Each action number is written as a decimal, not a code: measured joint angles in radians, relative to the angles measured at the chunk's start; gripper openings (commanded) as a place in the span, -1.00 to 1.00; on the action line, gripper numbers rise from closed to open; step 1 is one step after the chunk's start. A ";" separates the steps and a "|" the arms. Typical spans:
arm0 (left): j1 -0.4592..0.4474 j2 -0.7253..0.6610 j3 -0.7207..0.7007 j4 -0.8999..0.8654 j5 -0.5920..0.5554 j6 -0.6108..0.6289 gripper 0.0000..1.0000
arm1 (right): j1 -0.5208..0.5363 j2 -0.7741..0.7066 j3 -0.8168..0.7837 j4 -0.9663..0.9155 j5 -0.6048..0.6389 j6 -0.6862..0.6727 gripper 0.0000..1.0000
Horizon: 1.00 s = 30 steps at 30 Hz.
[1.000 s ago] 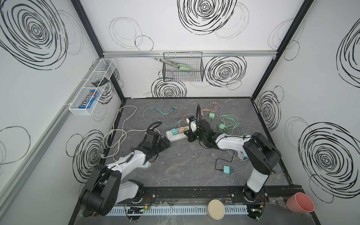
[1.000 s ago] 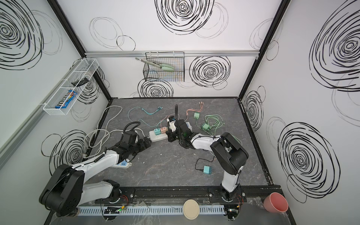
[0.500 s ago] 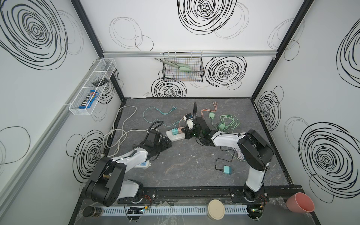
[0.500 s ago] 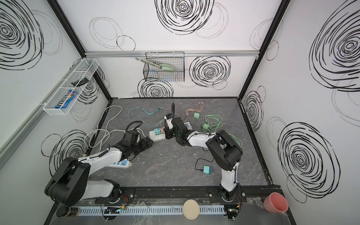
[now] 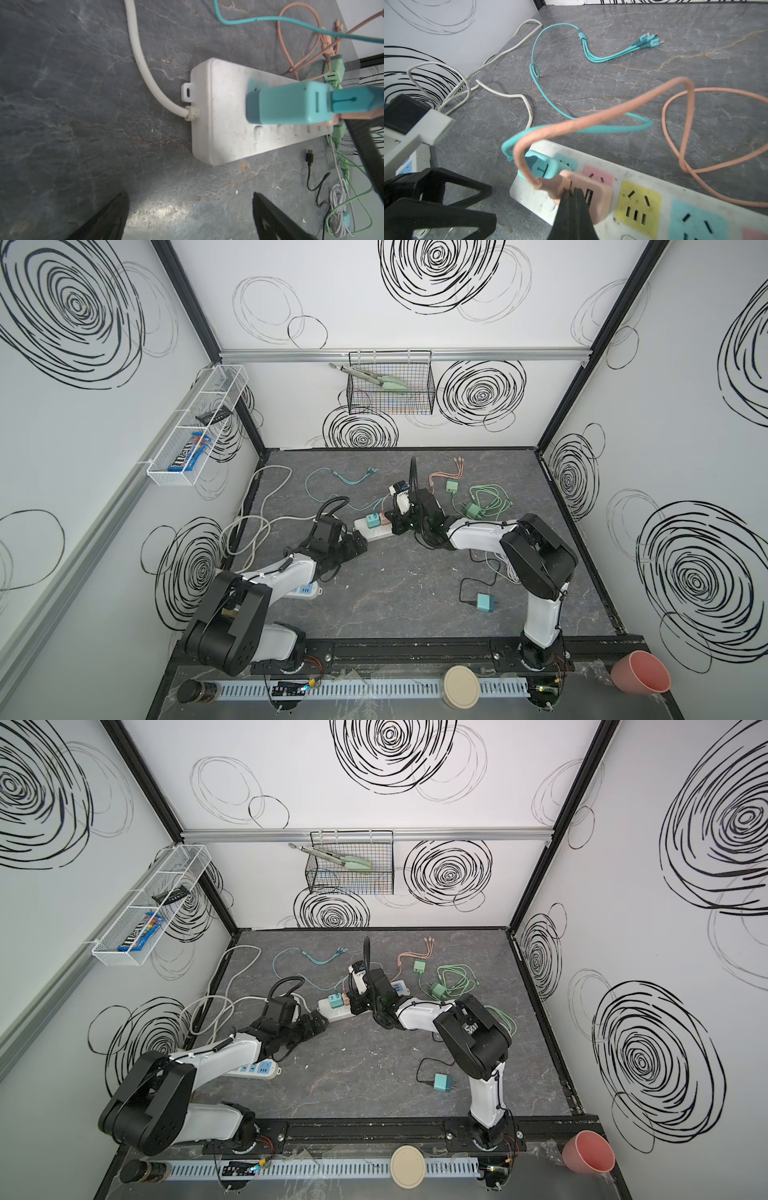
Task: Insert plugs into power strip
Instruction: Press the plug into the socket, then pick up the power cord from the middle-right of the table.
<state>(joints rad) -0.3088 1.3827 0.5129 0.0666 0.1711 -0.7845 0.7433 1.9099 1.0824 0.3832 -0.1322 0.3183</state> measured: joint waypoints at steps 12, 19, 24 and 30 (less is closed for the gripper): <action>-0.105 0.014 0.075 -0.094 -0.191 0.069 0.93 | -0.042 -0.292 -0.136 -0.143 0.077 0.016 0.56; -0.209 -0.035 0.110 -0.146 -0.346 0.099 0.92 | -0.257 -0.517 -0.238 -0.363 0.119 0.083 0.63; -0.216 -0.063 0.121 -0.148 -0.399 0.106 0.92 | -0.385 -0.609 -0.298 -0.610 0.107 0.131 0.95; -0.216 -0.070 0.121 -0.147 -0.417 0.109 0.92 | -0.491 -0.677 -0.410 -0.772 -0.039 0.196 0.95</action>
<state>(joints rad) -0.5243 1.3125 0.6334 -0.0807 -0.2455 -0.6758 0.2520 1.2327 0.6720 -0.3885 -0.1707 0.5148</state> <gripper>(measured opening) 0.962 0.974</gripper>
